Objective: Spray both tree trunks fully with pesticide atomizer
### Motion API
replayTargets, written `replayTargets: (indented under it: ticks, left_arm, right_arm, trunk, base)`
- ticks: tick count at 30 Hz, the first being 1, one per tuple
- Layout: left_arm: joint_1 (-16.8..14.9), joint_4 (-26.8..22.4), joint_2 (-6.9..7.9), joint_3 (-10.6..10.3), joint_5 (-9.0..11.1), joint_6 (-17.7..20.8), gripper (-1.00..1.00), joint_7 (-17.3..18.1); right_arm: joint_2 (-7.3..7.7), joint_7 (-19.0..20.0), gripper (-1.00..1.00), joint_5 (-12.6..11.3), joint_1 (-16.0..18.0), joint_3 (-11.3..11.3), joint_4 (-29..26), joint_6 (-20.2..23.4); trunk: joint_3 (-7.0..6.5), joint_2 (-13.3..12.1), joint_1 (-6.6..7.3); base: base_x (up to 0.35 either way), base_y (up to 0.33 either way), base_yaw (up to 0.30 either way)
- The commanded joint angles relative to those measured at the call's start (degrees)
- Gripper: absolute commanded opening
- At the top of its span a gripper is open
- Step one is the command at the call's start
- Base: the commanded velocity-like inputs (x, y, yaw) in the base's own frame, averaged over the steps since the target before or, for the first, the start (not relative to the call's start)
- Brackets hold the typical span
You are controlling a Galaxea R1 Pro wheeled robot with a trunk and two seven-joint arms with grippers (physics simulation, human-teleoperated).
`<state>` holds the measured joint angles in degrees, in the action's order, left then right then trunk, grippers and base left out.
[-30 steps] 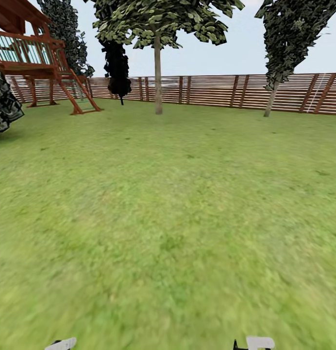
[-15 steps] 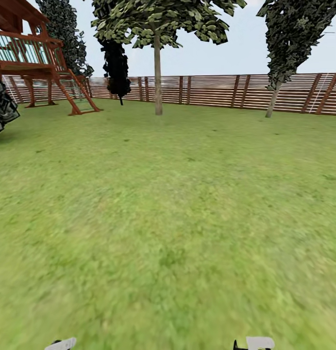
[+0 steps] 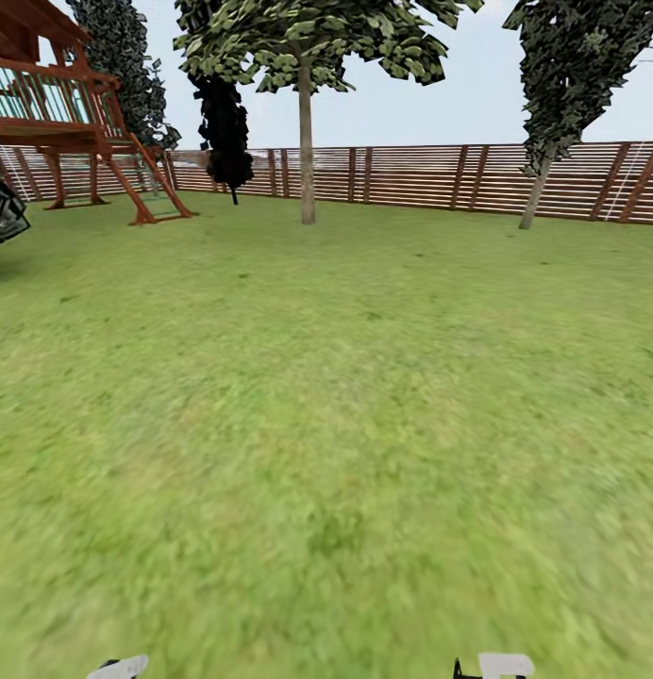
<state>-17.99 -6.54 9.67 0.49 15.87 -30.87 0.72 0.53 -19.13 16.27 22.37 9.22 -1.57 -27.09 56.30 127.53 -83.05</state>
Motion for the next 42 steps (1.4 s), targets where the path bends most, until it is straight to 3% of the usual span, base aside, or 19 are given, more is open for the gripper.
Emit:
replayTargets:
  ticks: [1,42]
  left_arm:
    - [0.0,0.0,0.0,0.0,0.1,-0.2,-1.0,0.1]
    - [0.0,-0.1,0.09,0.0,0.1,-0.2,-1.0,0.1]
  right_arm:
    - [0.0,-0.2,1.0,0.6,0.0,0.4,0.1,-0.2]
    - [0.0,-0.2,1.0,0.6,0.0,0.4,0.1,-0.2]
  trunk:
    - [0.05,0.0,-0.03]
    - [0.05,0.0,-0.03]
  base:
    - [0.338,0.0,0.0]
    - [0.338,0.0,0.0]
